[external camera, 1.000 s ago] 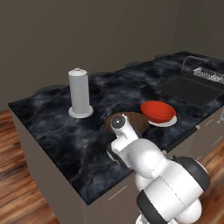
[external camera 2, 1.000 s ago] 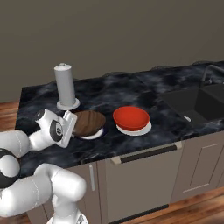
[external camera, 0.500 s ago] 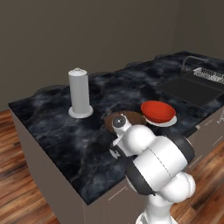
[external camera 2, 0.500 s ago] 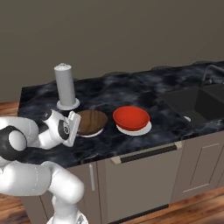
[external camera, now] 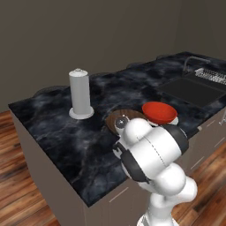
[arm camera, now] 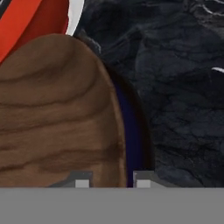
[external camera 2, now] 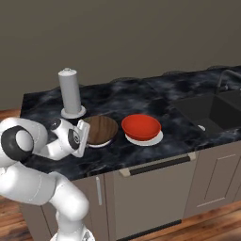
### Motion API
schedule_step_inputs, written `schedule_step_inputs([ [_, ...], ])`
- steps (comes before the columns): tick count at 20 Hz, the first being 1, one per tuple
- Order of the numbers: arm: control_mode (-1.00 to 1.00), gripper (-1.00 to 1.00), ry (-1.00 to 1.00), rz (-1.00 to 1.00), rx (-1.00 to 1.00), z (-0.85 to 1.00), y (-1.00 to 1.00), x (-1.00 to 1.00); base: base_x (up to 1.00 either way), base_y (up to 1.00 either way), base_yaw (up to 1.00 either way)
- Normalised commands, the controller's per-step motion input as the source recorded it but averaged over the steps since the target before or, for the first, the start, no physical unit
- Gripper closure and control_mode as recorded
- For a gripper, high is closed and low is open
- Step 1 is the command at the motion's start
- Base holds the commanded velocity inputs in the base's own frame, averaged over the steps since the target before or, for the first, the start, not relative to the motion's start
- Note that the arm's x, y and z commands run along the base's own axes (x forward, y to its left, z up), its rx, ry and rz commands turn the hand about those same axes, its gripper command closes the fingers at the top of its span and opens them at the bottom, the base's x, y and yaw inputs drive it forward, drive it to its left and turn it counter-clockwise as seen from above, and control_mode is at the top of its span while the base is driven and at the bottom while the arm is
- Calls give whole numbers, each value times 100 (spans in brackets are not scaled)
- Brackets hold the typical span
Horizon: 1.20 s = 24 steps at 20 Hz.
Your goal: Move the bowls from the cabinet to the plates on the dining table.
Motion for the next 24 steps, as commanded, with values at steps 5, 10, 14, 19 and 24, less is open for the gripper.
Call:
schedule_step_inputs([
  [5,-100,-100,0,-2,2,18,-2,-1,0,0,0],
  [10,-100,-100,-1,-1,0,37,0,-5,0,0,0],
  [14,-100,-100,-5,0,0,68,0,-14,0,0,0],
  [19,-100,-100,-5,0,2,98,-6,-58,0,0,0],
  [24,-100,-100,-8,0,4,100,-22,-93,0,0,0],
])
